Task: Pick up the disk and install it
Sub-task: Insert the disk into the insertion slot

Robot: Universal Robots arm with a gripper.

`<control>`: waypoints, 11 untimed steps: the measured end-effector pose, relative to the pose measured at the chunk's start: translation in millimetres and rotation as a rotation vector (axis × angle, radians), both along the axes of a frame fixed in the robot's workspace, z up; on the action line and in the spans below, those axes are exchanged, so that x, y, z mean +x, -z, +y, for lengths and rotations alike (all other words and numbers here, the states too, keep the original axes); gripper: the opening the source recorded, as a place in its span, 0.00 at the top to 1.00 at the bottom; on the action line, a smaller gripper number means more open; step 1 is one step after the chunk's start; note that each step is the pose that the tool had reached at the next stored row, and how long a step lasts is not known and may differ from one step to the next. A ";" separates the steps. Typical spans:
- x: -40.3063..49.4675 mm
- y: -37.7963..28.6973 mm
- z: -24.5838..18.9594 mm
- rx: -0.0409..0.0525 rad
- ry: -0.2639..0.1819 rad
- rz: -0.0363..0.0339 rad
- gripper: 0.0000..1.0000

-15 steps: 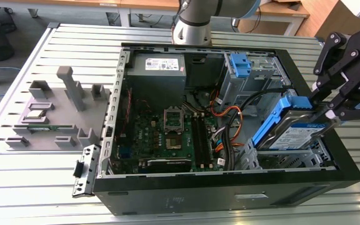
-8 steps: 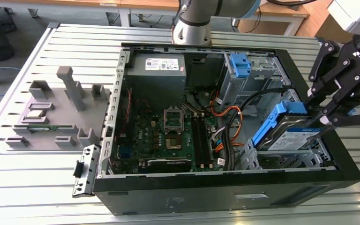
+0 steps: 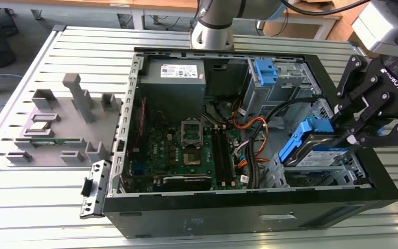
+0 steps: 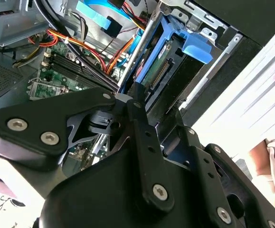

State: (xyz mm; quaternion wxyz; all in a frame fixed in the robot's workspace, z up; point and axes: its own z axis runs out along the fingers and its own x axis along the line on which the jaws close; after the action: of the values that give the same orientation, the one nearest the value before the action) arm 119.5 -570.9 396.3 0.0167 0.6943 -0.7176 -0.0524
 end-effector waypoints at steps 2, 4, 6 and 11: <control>0.0 3.7 0.0 0.0001 0.000 0.0000 0.65; 0.0 7.4 -0.1 0.0001 0.000 0.0000 0.65; 0.0 11.0 -0.2 0.0000 0.000 0.0000 0.65; 0.0 15.5 -0.2 -0.0001 0.000 0.0000 0.65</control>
State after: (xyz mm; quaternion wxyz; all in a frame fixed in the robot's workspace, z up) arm 119.5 -571.1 380.8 0.0168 0.6943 -0.7176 -0.0523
